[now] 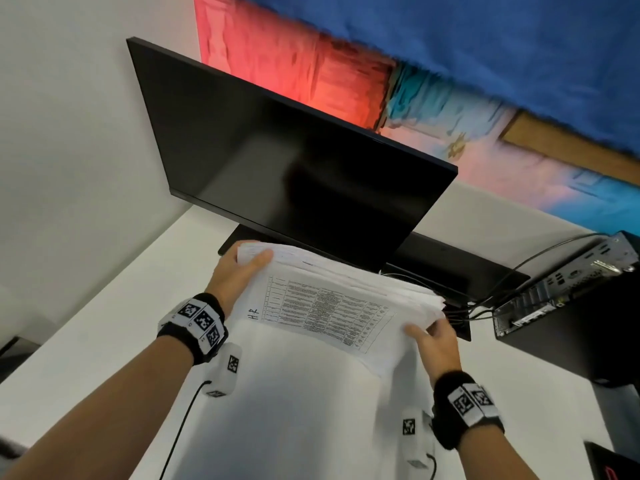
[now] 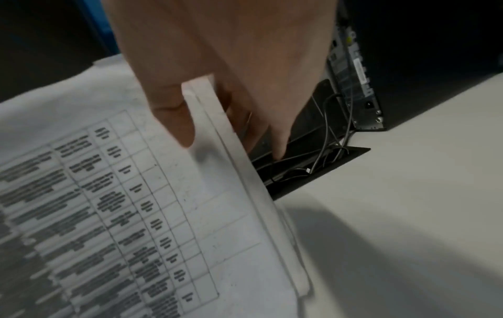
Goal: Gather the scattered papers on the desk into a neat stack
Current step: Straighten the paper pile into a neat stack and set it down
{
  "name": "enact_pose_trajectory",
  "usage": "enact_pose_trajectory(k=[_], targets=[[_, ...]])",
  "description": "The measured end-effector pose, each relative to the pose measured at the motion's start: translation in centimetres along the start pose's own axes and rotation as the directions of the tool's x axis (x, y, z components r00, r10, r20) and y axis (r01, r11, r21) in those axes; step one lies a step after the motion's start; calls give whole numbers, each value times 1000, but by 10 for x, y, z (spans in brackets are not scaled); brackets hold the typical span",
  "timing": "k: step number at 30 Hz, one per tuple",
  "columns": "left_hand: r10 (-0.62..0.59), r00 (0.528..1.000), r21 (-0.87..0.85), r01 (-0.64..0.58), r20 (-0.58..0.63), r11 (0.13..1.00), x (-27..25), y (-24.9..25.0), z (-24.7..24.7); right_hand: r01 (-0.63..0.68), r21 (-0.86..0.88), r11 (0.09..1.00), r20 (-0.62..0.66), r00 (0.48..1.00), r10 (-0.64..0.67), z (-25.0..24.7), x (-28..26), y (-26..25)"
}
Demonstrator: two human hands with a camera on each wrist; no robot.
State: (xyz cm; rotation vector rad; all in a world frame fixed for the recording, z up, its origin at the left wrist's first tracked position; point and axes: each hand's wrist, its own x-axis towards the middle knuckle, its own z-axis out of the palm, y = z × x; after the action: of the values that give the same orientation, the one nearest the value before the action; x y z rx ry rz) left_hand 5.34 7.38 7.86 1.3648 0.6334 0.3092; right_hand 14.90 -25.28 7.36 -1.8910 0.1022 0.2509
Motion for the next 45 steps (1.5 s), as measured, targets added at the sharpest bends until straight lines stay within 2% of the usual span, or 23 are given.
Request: enact_pose_trajectory(k=[2, 4, 7, 10, 13, 16, 19, 25, 27, 30, 32, 35, 37, 40, 42, 43, 45], targets=[[-34, 999, 41, 33, 35, 999, 1, -9, 1, -80, -1, 997, 62, 995, 80, 8, 4, -8], [-32, 998, 57, 35, -50, 998, 2, -15, 9, -102, 60, 993, 49, 994, 99, 17, 3, -15], [25, 987, -26, -30, -158, 999, -4, -8, 20, -49, 214, 976, -21, 998, 55, 21, -3, -21], [101, 976, -68, -116, -193, 991, -11, 2, 22, 34, 240, 970, -118, 993, -6, 15, -13, -18], [99, 975, -62, -114, -197, 992, -16, 8, 23, 59, 262, 963, -64, 997, -44, 14, -19, -5], [81, 968, -71, -100, -236, 992, -13, 8, 25, 36, 362, 932, -48, 999, -20, 16, -25, -6], [59, 959, -84, -85, -277, 993, -7, 7, 27, 54, 413, 909, -92, 996, -18, 20, -26, -14], [35, 948, -113, -74, -317, 991, -3, 8, 33, 27, 406, 913, -198, 978, 59, 25, -12, -26], [37, 957, -123, -75, -287, 990, -4, 8, 30, 18, 397, 918, -214, 974, 74, 23, -8, -24], [13, 989, -52, -21, -149, 998, -8, 3, 22, -21, 406, 914, -124, 989, 78, 17, -6, -12], [-23, 996, -20, 21, -83, 1000, -9, -5, 20, -13, 331, 943, -65, 997, 37, 13, -7, -4], [-76, 994, -22, 74, -79, 997, -7, -18, 20, -43, 149, 988, 22, 999, 40, 17, -8, 15], [-82, 994, -51, 78, -76, 996, -8, -21, 21, -80, 47, 996, -21, 996, 81, 18, -7, 23], [-39, 999, -77, 36, -37, 996, -13, -14, 19, -70, 134, 988, -134, 987, 88, 11, -9, 10], [7, 1000, -83, -7, -9, 997, -15, -10, 16, -3, 221, 975, -187, 981, 45, 2, -12, 4], [26, 1000, -84, -26, 2, 996, -14, -10, 13, 17, 252, 968, -194, 980, 33, 0, -15, 2], [37, 999, -61, -35, 27, 997, -11, -13, 8, 14, 204, 979, -160, 987, 19, -3, -13, 15]])
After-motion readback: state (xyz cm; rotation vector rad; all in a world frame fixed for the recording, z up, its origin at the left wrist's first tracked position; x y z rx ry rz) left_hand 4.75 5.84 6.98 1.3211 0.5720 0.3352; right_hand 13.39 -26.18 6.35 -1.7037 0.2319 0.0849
